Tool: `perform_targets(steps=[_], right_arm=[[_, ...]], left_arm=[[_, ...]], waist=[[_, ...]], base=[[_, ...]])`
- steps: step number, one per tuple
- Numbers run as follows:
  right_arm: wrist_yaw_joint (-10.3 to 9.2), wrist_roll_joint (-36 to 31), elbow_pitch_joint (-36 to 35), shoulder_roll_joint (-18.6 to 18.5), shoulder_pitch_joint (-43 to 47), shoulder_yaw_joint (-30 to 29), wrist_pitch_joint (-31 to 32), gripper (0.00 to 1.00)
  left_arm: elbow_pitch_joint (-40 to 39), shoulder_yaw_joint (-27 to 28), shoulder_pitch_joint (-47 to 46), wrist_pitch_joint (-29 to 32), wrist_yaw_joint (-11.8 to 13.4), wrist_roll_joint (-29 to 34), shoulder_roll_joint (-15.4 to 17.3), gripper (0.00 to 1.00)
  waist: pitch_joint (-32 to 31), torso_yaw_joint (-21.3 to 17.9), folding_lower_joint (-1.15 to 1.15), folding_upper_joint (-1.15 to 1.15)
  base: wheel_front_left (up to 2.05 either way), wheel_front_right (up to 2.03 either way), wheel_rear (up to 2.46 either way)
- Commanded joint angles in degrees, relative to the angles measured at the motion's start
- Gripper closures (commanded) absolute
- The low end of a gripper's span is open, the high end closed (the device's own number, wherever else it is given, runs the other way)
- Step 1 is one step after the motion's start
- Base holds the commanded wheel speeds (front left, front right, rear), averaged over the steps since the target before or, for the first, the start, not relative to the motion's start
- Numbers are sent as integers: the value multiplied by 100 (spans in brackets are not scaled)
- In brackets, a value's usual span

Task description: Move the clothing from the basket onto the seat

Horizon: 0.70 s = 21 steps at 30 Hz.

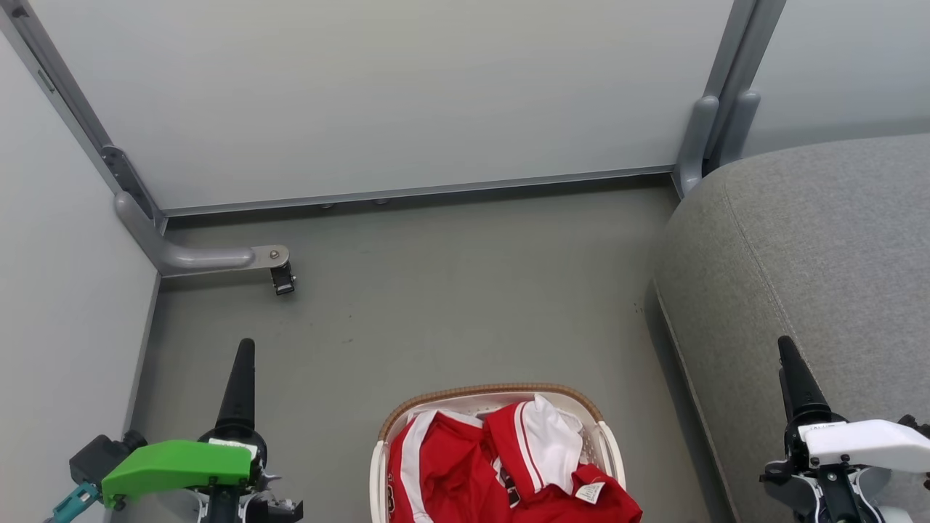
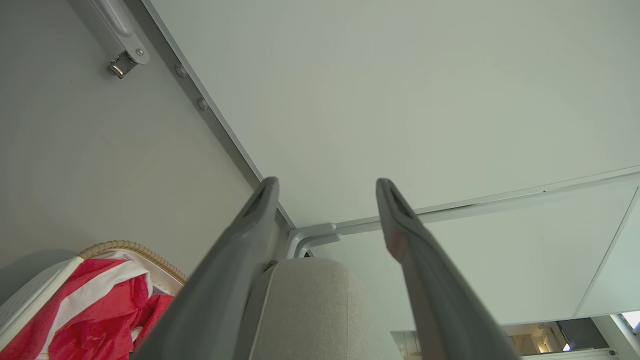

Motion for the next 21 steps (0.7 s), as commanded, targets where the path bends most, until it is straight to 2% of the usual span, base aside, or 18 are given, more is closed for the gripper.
perform_targets(steps=[1, 10, 21], right_arm=[[1, -250, -164, -57, -38, -35, -69, 0], [1, -1217, -412, -66, -8, -13, -258, 0], [1, -2455, -458, -74, 37, -27, -475, 0]], left_arm=[[-151, -37, -36, -68, -12, 293, 31, 0], [-384, -193, -24, -256, 68, 1392, 37, 0], [-475, -488, 21, -472, 308, 2625, 44, 0]], waist=[[2, 1, 0, 16], [16, 8, 0, 21], [35, 41, 0, 27]], base=[[0, 0, 0], [0, 0, 0], [0, 0, 0]])
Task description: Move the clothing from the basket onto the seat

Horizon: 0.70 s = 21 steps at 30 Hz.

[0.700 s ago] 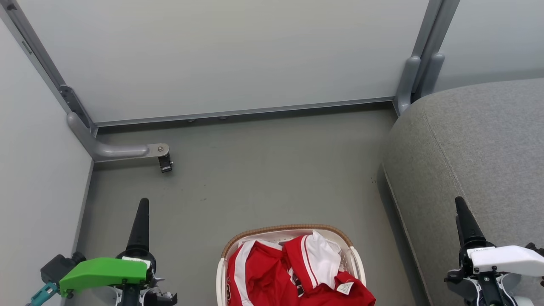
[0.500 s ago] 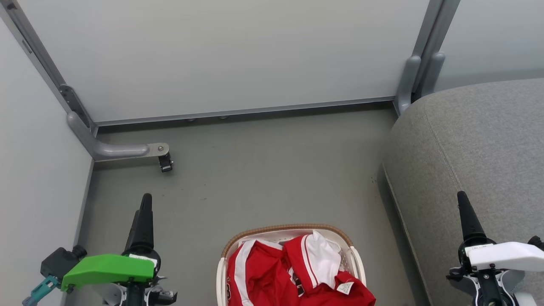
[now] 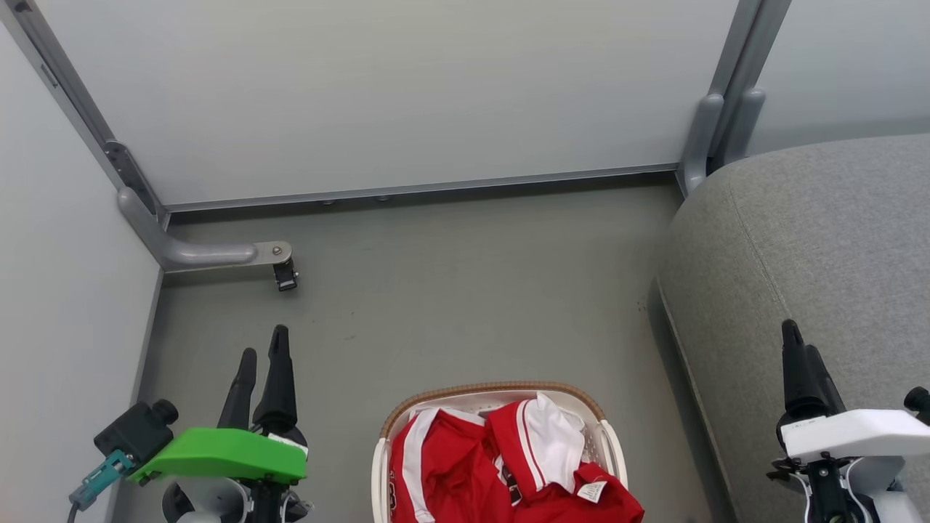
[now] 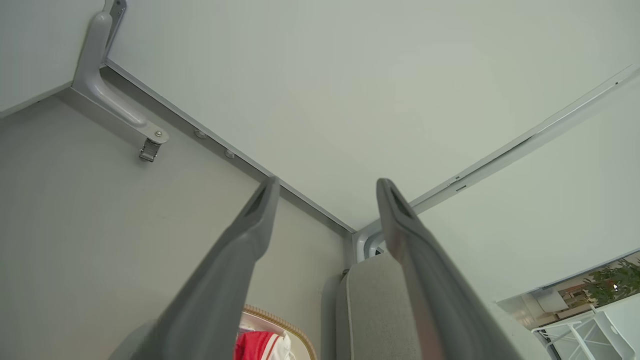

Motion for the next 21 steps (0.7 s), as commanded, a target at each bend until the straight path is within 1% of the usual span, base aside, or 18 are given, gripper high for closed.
perform_targets(steps=[1, 4, 8, 21], right_arm=[[1, -296, -124, -43, 13, 2, -69, 0], [1, -787, -218, -44, 40, 123, -124, 0], [1, -1227, -271, -48, 83, 217, -190, 0], [1, -2190, -268, -58, 182, 243, -390, 0]], left_arm=[[-84, -44, 9, -62, 43, 272, 35, 0], [-42, -102, 27, -115, 84, 664, 37, 0], [1, -136, 60, -183, 144, 1038, 40, 0], [166, -285, 142, -383, 206, 1966, 46, 0]], waist=[[1, 5, 0, 27], [4, 12, 0, 29], [5, 16, 0, 31], [2, 53, 0, 38]], base=[[0, 0, 0], [0, 0, 0], [0, 0, 0], [0, 0, 0]])
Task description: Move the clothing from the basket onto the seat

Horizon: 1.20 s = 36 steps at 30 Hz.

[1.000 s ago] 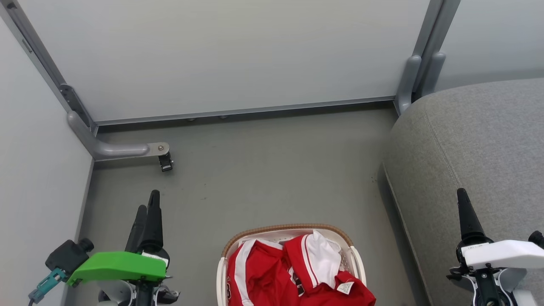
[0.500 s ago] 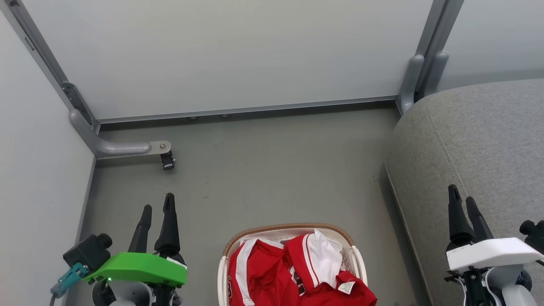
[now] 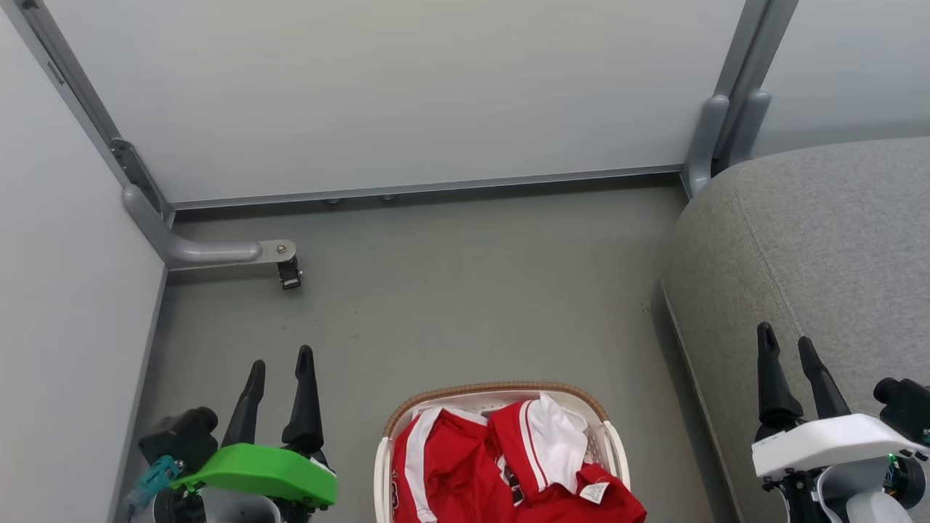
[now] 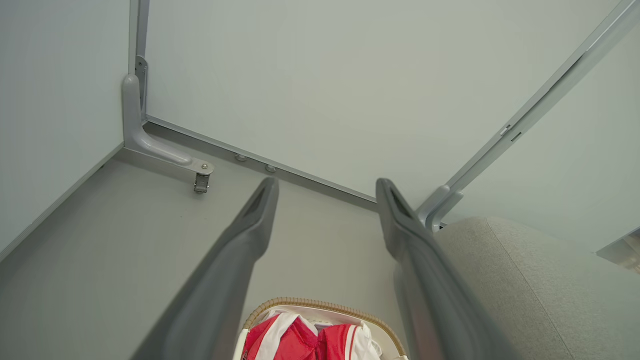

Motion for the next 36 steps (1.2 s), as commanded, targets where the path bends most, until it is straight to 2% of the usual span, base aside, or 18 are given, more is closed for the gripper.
perform_targets(steps=[1, 26, 36], right_arm=[[1, -165, -73, -40, 59, -7, -57, 0], [2, -1886, -63, -55, 222, 113, -423, 0], [2, -2348, -95, -60, 244, 130, -532, 0]], left_arm=[[-27, -25, 24, -48, 26, 181, 39, 0], [300, -220, 64, -410, 137, 1377, 50, 0], [321, -304, 110, -521, 172, 1717, 52, 0]], waist=[[-1, 6, 0, 38], [38, 73, 0, 53], [30, 99, 0, 58]], base=[[0, 0, 0], [0, 0, 0], [0, 0, 0]])
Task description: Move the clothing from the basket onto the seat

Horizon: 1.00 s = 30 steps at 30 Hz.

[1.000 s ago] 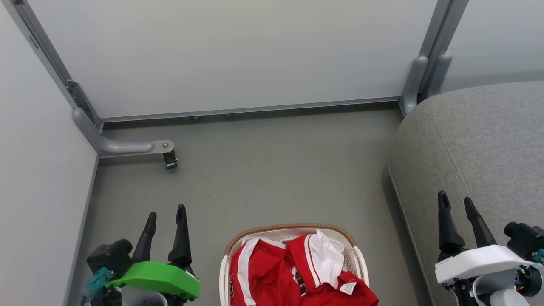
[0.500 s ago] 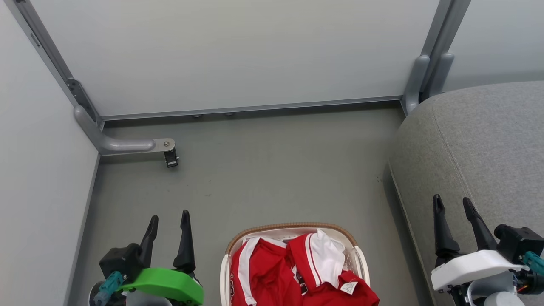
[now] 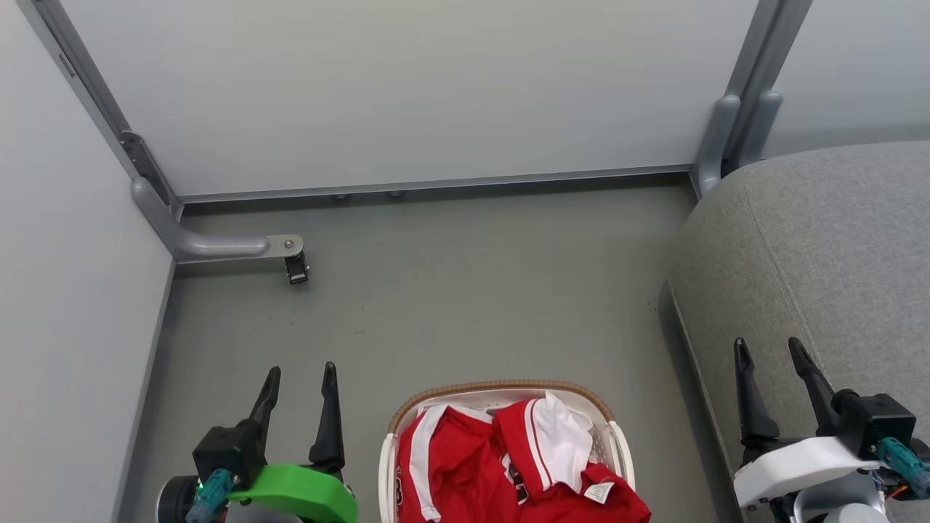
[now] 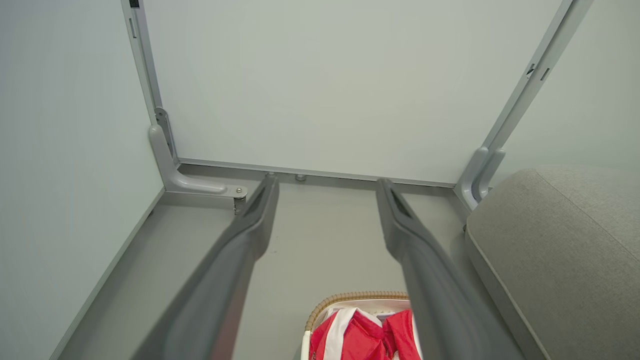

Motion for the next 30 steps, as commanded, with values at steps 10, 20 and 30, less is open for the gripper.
perform_targets(steps=[10, 20, 30], right_arm=[[1, -515, -61, -39, 80, 6, -152, 0], [1, -843, -75, -43, 109, 18, -231, 0], [0, -830, -74, -42, 84, 6, -231, 0]], left_arm=[[24, -75, 84, -145, 47, 364, 40, 0], [67, -123, 80, -219, 71, 626, 42, 0], [99, -126, 54, -214, 70, 601, 42, 0]], waist=[[1, 20, 0, 64], [14, 36, 0, 69], [16, 41, 0, 69]], base=[[0, 0, 0], [0, 0, 0], [0, 0, 0]])
